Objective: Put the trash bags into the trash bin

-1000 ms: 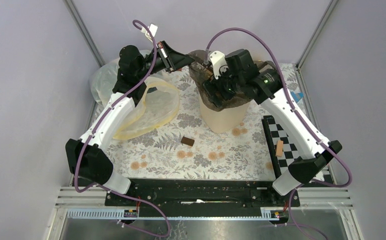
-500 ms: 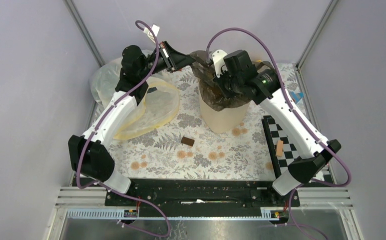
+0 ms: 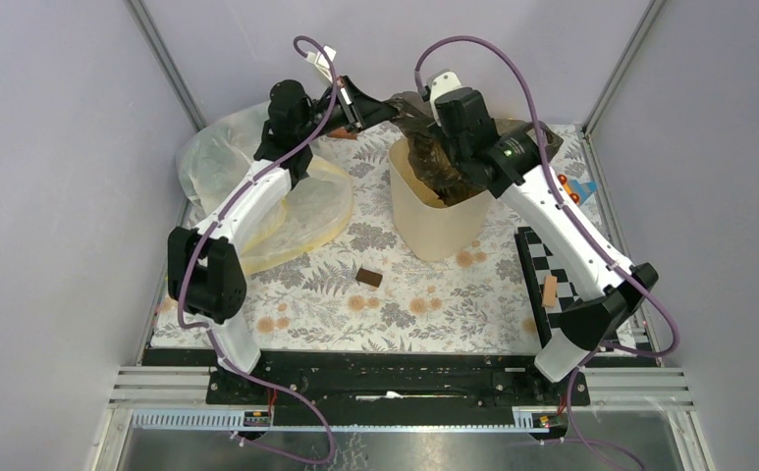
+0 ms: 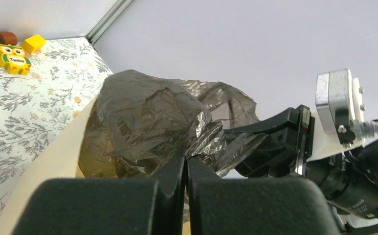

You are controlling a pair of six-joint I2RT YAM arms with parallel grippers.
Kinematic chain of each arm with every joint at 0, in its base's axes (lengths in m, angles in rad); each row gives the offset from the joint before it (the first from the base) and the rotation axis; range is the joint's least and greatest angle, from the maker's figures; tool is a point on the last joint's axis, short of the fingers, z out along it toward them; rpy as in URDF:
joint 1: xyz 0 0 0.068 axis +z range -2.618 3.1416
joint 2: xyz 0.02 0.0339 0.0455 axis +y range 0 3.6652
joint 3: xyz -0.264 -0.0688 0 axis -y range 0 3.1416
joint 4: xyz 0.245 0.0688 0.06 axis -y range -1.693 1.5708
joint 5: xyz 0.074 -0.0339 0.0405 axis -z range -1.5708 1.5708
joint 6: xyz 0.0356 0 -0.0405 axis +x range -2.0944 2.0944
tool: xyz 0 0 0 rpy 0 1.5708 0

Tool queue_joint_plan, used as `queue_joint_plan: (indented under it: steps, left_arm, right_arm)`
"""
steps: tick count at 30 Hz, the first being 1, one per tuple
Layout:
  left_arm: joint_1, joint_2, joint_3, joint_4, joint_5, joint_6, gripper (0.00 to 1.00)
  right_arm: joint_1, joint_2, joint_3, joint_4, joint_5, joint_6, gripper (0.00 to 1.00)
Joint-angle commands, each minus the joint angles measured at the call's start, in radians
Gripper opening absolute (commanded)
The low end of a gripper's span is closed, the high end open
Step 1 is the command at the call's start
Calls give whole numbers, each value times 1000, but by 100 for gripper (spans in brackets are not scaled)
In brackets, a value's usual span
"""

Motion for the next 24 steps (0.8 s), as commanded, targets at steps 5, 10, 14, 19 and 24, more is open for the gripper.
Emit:
queue_joint_plan:
  steps: [5, 10, 14, 19, 24]
  left_arm:
    - [0, 22, 17, 19, -9, 55, 0]
    - [0, -34, -37, -62, -54, 135, 0]
    - [3, -64, -83, -62, -54, 143, 0]
    - [10, -115, -101, -102, -76, 164, 0]
    - [13, -175, -176, -93, -115, 182, 0]
  right_arm:
    - [-4, -4, -113, 41, -144, 17, 0]
    - [-2, -2, -163, 23, -329, 58, 1]
    - [-1, 4, -108, -17, -374, 70, 4]
    - [5, -52, -67, -39, -429, 81, 26]
    - [12, -86, -69, -99, -490, 86, 46]
